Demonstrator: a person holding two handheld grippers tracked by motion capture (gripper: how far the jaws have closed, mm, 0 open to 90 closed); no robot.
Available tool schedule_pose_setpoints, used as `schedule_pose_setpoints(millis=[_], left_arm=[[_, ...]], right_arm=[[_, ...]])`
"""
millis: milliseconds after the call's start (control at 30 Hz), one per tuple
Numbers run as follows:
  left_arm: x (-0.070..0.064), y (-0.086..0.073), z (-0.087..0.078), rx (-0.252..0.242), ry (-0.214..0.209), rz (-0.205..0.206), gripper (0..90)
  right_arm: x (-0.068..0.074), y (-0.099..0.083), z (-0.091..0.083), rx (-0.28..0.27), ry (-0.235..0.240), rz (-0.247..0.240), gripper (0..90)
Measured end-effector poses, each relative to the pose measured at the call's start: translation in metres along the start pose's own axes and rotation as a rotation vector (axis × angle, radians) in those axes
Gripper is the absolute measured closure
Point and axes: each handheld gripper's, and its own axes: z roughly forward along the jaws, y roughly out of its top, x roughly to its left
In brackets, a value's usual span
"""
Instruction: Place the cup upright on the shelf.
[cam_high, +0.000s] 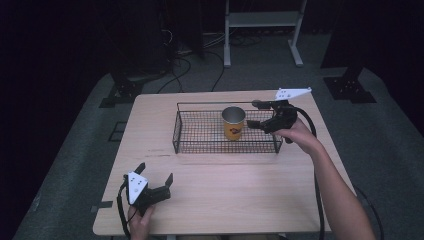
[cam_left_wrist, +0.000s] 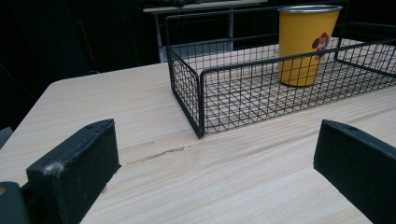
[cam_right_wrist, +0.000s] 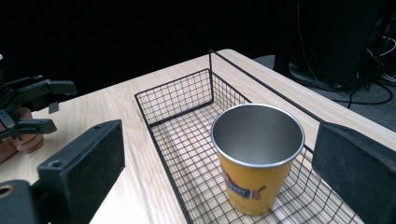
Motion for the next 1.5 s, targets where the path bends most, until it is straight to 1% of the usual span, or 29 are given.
schedule_pose_setpoints(millis=[67, 100, 167, 367, 433, 533, 667, 767, 833, 1000, 1100, 1233, 1333, 1400, 1500], left_arm=[[0.0, 0.0, 0.0, 0.0, 0.0, 0.0, 0.0], [0.0, 0.0, 0.0, 0.0, -0.001, 0.0, 0.0], [0.0, 0.0, 0.0, 0.001, 0.0, 0.001, 0.0], [0.0, 0.0, 0.0, 0.001, 0.0, 0.0, 0.0], [0.0, 0.0, 0.0, 0.0, 0.0, 0.0, 0.0], [0.0, 0.0, 0.0, 0.0, 0.0, 0.0, 0.0], [0.0, 0.0, 0.0, 0.0, 0.0, 0.0, 0.0], [0.0, 0.0, 0.0, 0.0, 0.0, 0.0, 0.0], [0.0, 0.0, 0.0, 0.001, 0.0, 0.001, 0.0], [0.0, 0.0, 0.0, 0.001, 0.001, 0.001, 0.0], [0.0, 0.0, 0.0, 0.002, 0.002, 0.001, 0.0], [0.0, 0.0, 0.0, 0.001, 0.002, 0.001, 0.0], [0.0, 0.0, 0.0, 0.001, 0.001, 0.0, 0.0], [0.0, 0.0, 0.0, 0.0, 0.001, 0.001, 0.0], [0.0, 0.0, 0.0, 0.001, 0.002, 0.001, 0.0]], right_arm=[[0.0, -0.001, -0.002, -0.001, -0.001, 0.001, 2.1], [0.0, -0.003, -0.004, 0.012, 0.006, 0.008, 2.1], [0.002, -0.004, -0.006, -0.002, 0.007, 0.006, 2.1], [0.005, -0.01, -0.011, -0.006, 0.015, 0.01, 2.1], [0.006, -0.012, -0.012, 0.008, 0.022, 0.016, 2.1], [0.009, -0.016, -0.015, -0.003, 0.03, 0.017, 5.5], [0.012, -0.019, -0.019, -0.012, 0.035, 0.013, 5.5], [0.014, -0.021, -0.021, 0.002, 0.039, 0.013, 5.5], [0.016, -0.022, -0.024, -0.014, 0.041, 0.011, 5.5], [0.02, -0.027, -0.026, -0.008, 0.047, 0.006, 5.5], [0.021, -0.03, -0.027, 0.003, 0.052, 0.017, 5.5], [0.022, -0.035, -0.03, -0.014, 0.052, 0.023, 5.5], [0.024, -0.039, -0.032, -0.017, 0.052, 0.027, 5.5], [0.024, -0.041, -0.033, -0.006, 0.055, 0.031, 5.5], [0.027, -0.044, -0.036, -0.019, 0.055, 0.03, 5.5]])
